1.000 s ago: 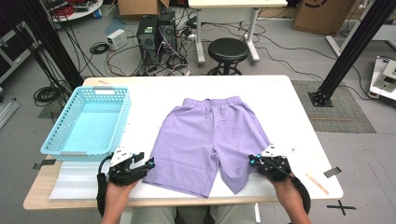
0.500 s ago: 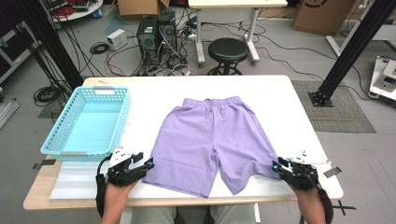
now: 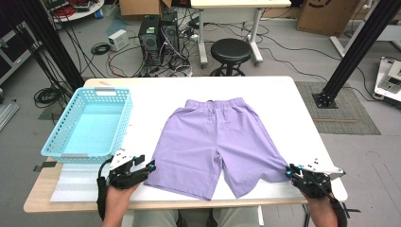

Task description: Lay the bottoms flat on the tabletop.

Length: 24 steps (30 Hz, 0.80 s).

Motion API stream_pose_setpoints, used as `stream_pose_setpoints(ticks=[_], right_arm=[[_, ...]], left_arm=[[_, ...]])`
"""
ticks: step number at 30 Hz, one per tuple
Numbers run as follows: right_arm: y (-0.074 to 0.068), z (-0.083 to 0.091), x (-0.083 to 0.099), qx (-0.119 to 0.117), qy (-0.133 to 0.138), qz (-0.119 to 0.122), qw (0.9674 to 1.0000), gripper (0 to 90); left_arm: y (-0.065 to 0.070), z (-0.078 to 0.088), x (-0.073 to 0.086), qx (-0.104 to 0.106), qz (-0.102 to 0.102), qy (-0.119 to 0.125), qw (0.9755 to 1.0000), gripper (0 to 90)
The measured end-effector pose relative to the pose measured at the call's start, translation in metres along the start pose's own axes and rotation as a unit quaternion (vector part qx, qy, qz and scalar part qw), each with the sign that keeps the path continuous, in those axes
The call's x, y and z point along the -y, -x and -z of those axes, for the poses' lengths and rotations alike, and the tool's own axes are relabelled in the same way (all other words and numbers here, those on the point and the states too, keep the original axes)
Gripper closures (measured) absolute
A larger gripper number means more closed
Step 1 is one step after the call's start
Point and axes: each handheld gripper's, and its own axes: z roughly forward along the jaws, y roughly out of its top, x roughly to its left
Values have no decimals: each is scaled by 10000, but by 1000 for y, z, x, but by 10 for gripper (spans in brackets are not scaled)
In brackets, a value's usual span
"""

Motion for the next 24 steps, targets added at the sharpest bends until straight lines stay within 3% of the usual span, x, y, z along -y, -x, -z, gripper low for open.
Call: stream_pose_setpoints(ticks=[3,6,7,9,10,14,16,18,21,22,23,24], right_arm=[[-17,-1,-5,-506,202,104,9985,753],[-38,-6,-9,-1008,203,325,9942,753],[-44,-8,-11,-1066,181,413,9933,753],[-55,-8,-16,-1075,191,572,9924,741],[-57,-7,-19,-959,209,623,9932,733],[-46,1,-27,-578,326,411,9969,718],[-39,3,-27,-599,379,250,9972,717],[-38,4,-27,-571,393,246,9973,717],[-45,-5,-23,-1054,201,310,9937,767],[-45,-5,-23,-1054,201,310,9937,767],[-53,-13,-19,-1273,-21,501,9906,796],[-56,-17,-18,-1309,-95,538,9899,795]], left_arm=[[1,0,-1,3,-12,10,10000,492],[1,1,-1,10,0,14,10000,492],[1,1,-1,12,-6,13,10000,492],[1,2,-1,10,6,10,10000,492],[1,2,-1,10,6,10,10000,492],[-1,4,-2,-12,3,55,10000,492],[-2,4,-1,-17,18,48,10000,492],[-2,4,-1,-15,30,41,10000,492],[-2,3,-1,-6,38,37,10000,492],[-2,3,-1,-6,38,37,10000,492],[-1,3,-1,1,20,39,10000,492],[-1,3,-1,2,28,37,10000,492]])
